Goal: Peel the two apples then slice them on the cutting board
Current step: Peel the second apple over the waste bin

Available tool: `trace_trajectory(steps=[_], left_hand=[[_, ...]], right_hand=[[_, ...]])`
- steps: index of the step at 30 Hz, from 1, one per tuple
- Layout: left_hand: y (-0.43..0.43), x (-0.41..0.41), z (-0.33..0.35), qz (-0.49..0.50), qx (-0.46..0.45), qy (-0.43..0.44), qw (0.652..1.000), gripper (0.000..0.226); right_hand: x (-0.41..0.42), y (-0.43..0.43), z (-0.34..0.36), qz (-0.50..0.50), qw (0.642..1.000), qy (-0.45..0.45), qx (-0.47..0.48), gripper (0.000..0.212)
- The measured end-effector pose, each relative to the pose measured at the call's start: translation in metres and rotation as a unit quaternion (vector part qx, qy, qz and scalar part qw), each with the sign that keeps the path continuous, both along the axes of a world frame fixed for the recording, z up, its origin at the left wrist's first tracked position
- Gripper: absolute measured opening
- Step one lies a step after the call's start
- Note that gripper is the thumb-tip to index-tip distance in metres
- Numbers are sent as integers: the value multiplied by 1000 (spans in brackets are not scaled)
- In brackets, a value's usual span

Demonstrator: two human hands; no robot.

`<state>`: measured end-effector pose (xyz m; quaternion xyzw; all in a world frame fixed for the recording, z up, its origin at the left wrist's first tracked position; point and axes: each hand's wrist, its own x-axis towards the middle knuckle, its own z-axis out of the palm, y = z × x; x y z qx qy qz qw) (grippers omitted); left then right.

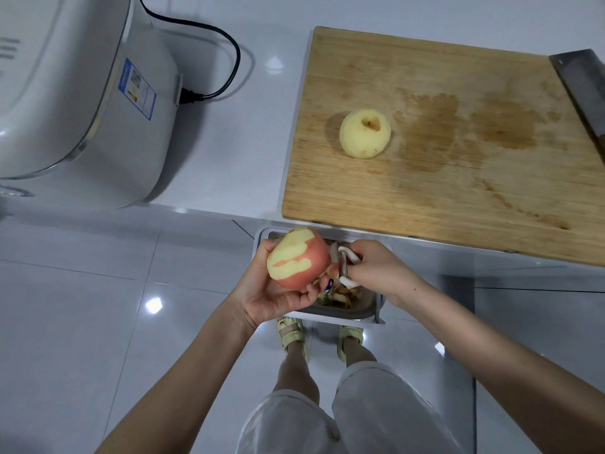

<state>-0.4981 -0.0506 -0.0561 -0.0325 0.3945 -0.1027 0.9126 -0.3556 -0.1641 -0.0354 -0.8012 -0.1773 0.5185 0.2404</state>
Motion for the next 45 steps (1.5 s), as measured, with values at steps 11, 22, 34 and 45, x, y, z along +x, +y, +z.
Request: trace_trajectory(steps=[11,22,34,45], left_hand=[[-3,-1,3,46,-28,16,998,88],[12,-4,7,66,-25,37,997,88],[22,-13,0,-55,100,121,986,60],[5,5,14,-37,226,178,957,27]], right_hand=[[-4,-2,4,-24,998,-12,53,20],[7,-8,4,-55,998,7,1,21],[11,-16,3,42,997,65,28,26],[-13,3,17,227,815,-485,223,12]])
